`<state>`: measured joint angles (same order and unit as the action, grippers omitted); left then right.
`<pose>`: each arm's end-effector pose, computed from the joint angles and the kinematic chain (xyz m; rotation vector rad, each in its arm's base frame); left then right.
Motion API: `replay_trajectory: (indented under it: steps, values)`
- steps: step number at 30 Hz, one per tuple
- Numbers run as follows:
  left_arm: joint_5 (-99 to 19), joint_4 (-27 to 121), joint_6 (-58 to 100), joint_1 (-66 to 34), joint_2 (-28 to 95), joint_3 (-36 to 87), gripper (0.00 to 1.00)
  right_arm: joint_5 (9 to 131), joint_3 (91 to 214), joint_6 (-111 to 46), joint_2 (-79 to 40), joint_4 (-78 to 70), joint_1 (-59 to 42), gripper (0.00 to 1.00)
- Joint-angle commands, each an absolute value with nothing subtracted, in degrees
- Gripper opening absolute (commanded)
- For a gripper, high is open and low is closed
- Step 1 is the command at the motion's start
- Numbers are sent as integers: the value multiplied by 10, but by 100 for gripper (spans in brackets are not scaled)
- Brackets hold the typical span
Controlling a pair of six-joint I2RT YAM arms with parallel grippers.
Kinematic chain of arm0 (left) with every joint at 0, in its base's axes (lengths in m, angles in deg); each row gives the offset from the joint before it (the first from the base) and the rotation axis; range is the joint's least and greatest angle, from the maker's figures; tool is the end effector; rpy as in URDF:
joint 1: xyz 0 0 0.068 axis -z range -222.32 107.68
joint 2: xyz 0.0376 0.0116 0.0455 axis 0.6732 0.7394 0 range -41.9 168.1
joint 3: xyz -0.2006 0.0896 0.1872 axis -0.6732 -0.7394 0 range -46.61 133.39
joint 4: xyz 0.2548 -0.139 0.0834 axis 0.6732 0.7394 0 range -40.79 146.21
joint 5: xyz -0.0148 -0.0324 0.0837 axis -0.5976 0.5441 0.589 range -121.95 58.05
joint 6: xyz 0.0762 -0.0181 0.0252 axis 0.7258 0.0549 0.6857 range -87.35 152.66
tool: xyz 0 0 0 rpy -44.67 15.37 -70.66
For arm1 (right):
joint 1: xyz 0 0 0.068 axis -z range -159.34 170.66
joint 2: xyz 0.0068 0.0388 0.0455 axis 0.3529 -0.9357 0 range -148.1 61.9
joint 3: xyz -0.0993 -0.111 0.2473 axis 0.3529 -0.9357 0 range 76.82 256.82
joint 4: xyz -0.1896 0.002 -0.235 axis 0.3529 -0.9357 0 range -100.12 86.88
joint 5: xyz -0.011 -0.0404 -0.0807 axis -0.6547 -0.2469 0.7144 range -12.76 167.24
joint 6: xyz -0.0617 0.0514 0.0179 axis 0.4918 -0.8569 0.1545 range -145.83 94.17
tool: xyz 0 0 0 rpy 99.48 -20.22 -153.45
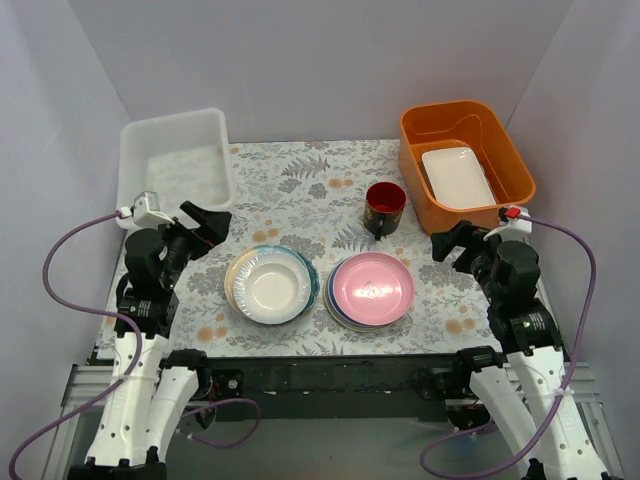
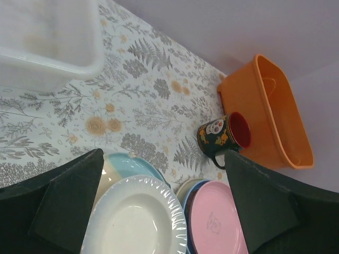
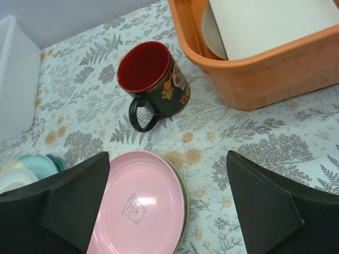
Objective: Place the plates into the plastic bin on the countertop
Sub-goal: Pick up the plate at the center of the board.
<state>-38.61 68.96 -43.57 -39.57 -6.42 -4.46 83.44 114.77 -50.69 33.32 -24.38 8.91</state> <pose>0.2114 -0.0185 0.3363 -1.0845 1.6021 -1.0628 0.1877 0.0312 0.3238 0.2824 1.7692 0.3641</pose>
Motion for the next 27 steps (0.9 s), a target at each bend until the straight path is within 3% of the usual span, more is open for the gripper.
replay_trajectory:
  steps: [1, 4, 8, 11, 16, 20, 27]
  values:
    - [-459, 716, -442, -397, -38, -24, 98, 753, 1219, -500, 281, -247, 88, 98]
    - [-511, 722, -451, -398, -15, -14, 98, 619, 1245, -475, 228, -273, 88, 98]
    - [-607, 748, -451, -397, 19, 4, 98, 482, 1162, -528, 237, -144, 88, 98]
    - [-614, 768, -455, -398, 21, 9, 98, 457, 1113, -612, 231, -108, 88, 97]
    - [-586, 851, -432, -397, 39, 52, 98, 434, 1114, -593, 196, -206, 88, 95]
    - [-571, 939, -437, -397, 72, 90, 98, 399, 1091, -624, 213, -191, 87, 96]
    - [-556, 1012, -465, -397, 69, 74, 98, 416, 1129, -567, 213, -258, 77, 98]
